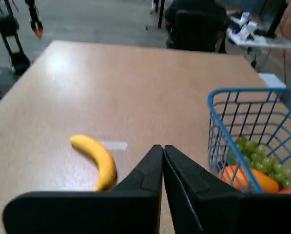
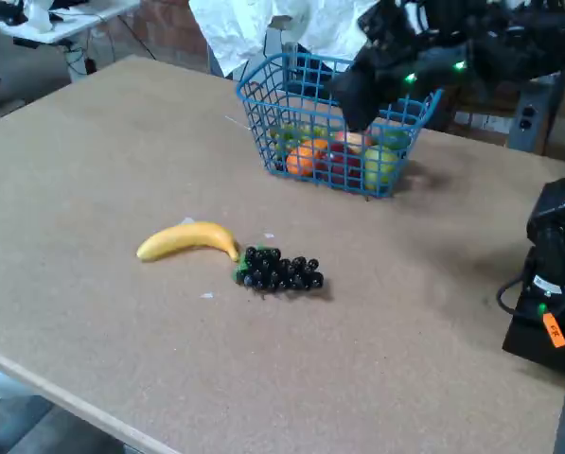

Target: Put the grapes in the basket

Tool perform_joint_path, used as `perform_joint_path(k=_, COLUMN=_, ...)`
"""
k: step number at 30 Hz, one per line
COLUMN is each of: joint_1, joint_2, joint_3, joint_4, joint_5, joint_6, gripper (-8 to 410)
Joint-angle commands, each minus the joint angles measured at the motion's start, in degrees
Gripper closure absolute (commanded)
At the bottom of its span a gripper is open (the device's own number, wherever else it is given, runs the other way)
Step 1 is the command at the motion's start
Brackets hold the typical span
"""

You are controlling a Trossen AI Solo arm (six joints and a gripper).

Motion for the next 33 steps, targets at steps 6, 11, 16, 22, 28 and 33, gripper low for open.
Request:
perform_joint_path(k=6, joint_1=0.02, joint_2=10.32, joint_3=0.0, joint_4=1.14, joint_5=-4.04, joint_6=-0.46, gripper=277)
perform_joint_path(k=11, joint_1=0.02, joint_2=13.33, joint_3=0.0, joint_4=2.91, joint_5=-4.04, joint_6=4.02, gripper=191)
perform_joint_path(k=16, joint_1=0.07, joint_2=16.02, joint_3=0.0, joint_4=1.31, joint_5=-4.37, joint_6=6.21, gripper=150)
perform_joint_path(k=22, joint_1=0.22, joint_2=21.33, joint_3=0.0, joint_4=0.59, joint_5=-8.24, joint_6=6.19, gripper=149)
perform_joint_path(k=28, joint_1=0.63, joint_2=25.22, joint_3=0.0, joint_4=0.59, joint_5=-10.23, joint_6=6.69, gripper=148)
perform_joint_path(k=33, joint_1=0.81, joint_2=28.09, joint_3=0.02, joint_4=-0.09, joint_5=-13.55, joint_6=6.71, gripper=148)
